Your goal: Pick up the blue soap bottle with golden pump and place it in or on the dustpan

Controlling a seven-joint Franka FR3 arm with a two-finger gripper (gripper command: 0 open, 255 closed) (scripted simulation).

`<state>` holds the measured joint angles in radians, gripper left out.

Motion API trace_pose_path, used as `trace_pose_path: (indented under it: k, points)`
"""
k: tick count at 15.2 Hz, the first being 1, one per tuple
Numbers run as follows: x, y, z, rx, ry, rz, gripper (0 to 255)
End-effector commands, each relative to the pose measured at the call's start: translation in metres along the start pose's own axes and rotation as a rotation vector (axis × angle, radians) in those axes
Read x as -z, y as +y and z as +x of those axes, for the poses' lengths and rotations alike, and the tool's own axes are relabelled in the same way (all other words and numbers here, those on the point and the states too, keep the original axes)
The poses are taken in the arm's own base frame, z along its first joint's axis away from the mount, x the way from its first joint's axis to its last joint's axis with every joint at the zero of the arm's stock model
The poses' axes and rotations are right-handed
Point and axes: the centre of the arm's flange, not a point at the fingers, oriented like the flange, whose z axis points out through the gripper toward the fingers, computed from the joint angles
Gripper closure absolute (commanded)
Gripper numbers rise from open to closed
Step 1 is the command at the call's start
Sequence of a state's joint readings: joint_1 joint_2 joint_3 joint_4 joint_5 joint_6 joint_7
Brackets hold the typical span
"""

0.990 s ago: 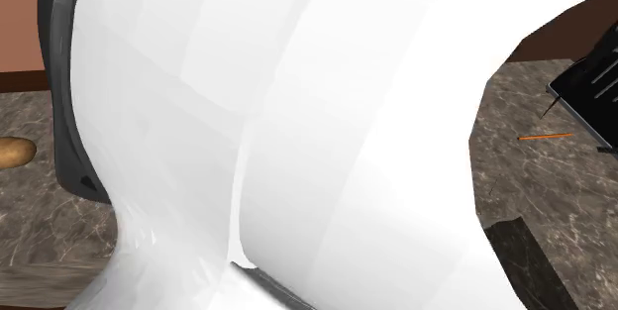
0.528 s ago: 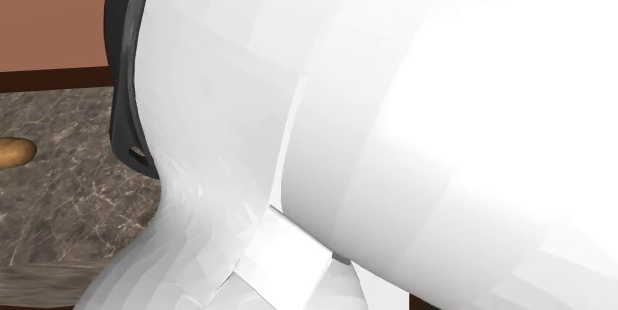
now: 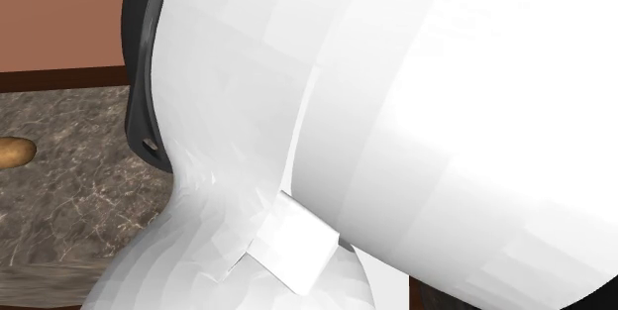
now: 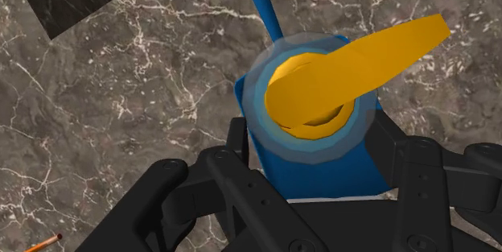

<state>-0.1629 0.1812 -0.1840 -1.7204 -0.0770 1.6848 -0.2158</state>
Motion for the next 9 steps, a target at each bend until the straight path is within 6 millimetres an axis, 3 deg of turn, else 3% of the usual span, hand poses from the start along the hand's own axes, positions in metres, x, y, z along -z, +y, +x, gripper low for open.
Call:
trace_pose_path:
  k: [1,9]
  points:
    - [-0.0091,-0.0020,0.0007,0.000,0.001,0.000,255]
    - [-0.0168,-0.0024,0.0025,0.000,0.001,0.000,255]
